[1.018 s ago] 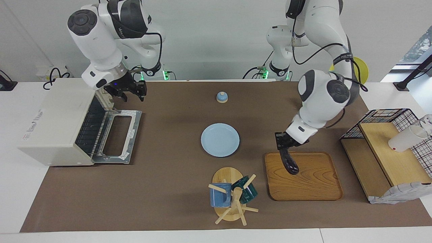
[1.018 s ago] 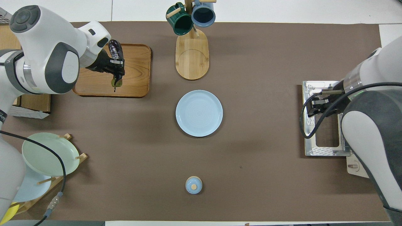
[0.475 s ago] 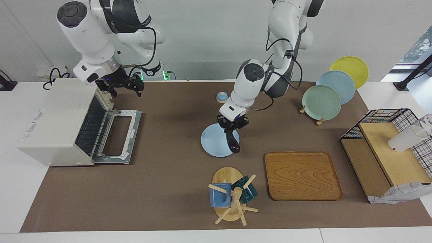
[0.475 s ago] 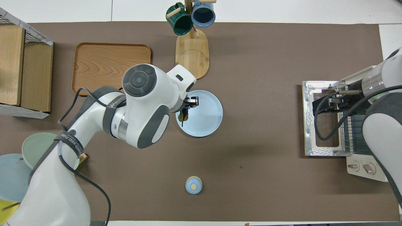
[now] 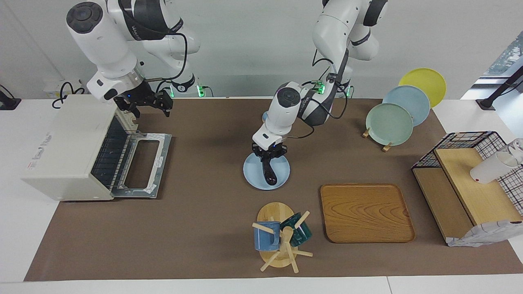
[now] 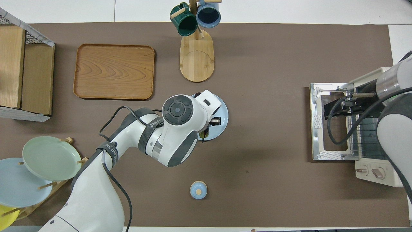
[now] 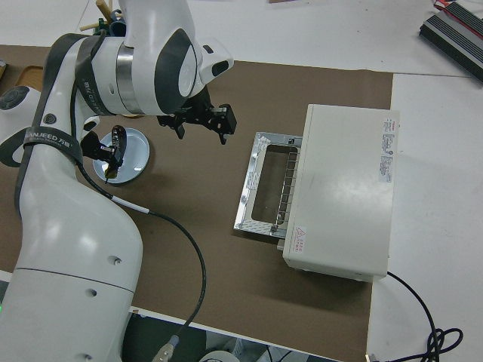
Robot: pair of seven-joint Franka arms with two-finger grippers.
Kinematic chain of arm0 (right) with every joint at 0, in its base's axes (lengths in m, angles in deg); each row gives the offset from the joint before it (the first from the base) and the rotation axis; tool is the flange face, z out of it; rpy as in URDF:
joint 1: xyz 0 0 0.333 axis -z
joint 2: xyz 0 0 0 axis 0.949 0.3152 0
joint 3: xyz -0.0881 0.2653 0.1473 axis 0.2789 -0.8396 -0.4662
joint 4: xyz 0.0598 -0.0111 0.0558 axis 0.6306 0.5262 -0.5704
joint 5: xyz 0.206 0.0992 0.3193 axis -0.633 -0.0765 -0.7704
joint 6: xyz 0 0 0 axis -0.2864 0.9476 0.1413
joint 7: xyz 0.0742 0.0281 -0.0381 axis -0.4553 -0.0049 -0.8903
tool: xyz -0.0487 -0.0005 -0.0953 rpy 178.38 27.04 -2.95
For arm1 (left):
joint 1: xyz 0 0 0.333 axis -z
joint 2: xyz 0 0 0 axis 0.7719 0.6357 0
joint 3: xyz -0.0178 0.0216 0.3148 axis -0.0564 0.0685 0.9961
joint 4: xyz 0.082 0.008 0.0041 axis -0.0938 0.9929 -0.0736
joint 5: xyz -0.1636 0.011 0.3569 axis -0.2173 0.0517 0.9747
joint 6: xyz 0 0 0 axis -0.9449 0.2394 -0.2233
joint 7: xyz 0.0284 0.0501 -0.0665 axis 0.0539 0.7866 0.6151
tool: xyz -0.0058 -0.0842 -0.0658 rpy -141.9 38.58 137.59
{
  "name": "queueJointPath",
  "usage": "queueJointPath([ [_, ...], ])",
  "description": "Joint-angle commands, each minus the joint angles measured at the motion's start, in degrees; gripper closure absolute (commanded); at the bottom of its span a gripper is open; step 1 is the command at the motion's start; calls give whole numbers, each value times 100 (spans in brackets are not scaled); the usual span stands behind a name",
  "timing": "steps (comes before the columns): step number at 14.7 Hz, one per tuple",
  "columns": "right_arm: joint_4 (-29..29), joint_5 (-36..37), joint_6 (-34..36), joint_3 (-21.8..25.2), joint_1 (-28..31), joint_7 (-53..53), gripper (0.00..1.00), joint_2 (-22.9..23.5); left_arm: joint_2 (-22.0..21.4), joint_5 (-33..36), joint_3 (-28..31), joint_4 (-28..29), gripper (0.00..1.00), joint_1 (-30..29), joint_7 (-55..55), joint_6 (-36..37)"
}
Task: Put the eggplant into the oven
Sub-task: 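Carry the eggplant with the left gripper onto the blue plate and release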
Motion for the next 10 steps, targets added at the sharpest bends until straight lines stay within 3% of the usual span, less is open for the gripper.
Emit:
queueJointPath([
  [1,77,-56,-86,-25,70,-311,0,-94,-139,-68,128,129,1,68,-40,-26],
  [5,226,-56,-339,-43,-17,-285,0,-112,-726,-15,163,-20,0,-476,-303,999],
  [7,279,-108,-385,-104,-193,-232,0,-156,-973,-15,163,-178,0,-1002,-960,1589],
  [10,297,-539,-848,-157,-639,705,0,-104,-1219,-6,163,-520,0,-1907,-1805,2275],
])
